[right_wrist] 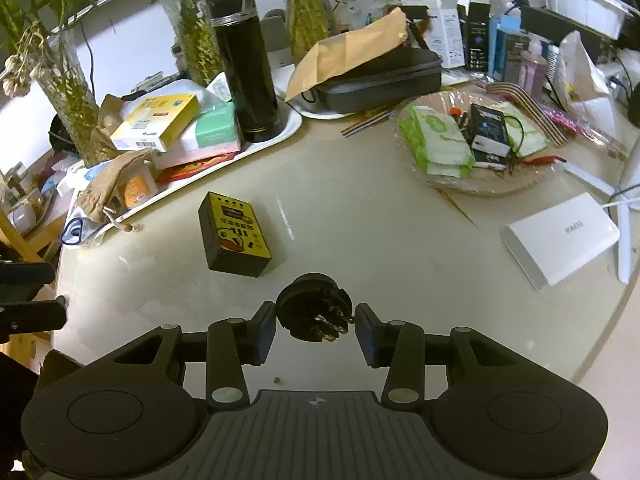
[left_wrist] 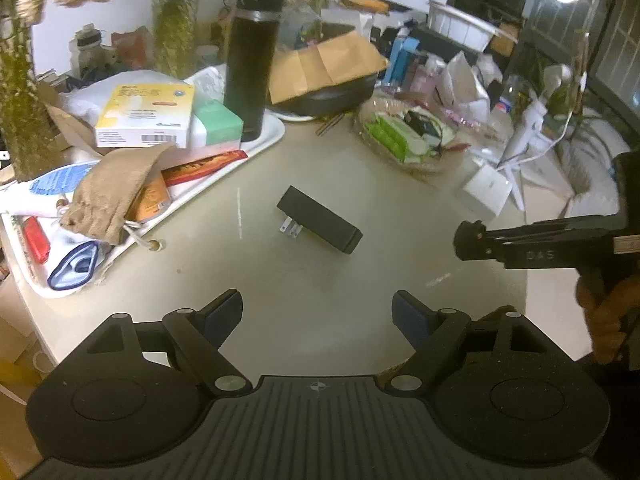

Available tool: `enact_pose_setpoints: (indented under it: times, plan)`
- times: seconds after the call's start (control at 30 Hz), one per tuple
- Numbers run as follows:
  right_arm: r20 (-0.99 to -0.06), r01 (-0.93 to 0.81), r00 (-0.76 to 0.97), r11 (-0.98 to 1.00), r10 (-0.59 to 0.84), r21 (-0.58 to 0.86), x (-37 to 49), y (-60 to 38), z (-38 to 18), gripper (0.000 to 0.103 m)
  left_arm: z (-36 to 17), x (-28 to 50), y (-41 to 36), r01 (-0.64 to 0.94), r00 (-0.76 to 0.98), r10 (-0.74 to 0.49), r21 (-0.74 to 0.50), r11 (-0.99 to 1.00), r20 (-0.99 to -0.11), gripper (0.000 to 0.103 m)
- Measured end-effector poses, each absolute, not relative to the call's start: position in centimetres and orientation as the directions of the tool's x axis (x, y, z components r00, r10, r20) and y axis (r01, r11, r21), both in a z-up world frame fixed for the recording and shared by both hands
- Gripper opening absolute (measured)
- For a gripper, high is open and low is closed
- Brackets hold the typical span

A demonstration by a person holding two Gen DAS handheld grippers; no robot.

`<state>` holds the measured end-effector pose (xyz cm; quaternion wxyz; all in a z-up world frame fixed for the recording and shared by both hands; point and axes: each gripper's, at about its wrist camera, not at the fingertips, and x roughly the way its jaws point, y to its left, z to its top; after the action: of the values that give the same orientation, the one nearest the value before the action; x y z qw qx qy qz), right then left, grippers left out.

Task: Organize rigid objects
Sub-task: 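Close the right tool on the tester's plug end and lift it, then grasp the black plug adapter with the left tool while the right tool holds the tester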

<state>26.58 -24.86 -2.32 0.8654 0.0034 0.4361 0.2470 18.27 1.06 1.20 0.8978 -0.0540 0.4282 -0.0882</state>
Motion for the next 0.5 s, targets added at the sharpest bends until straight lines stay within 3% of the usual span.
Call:
enact_pose_setpoints:
  times: [0.5]
  plan:
    - [-0.731, -0.398, 0.524, 0.885, 0.437, 0.244, 26.5, -27.3, -2.9, 0.046, 0.1, 22.0, -0.2, 0.105, 0.585, -0.204, -0.176, 0.979, -0.785, 0.082]
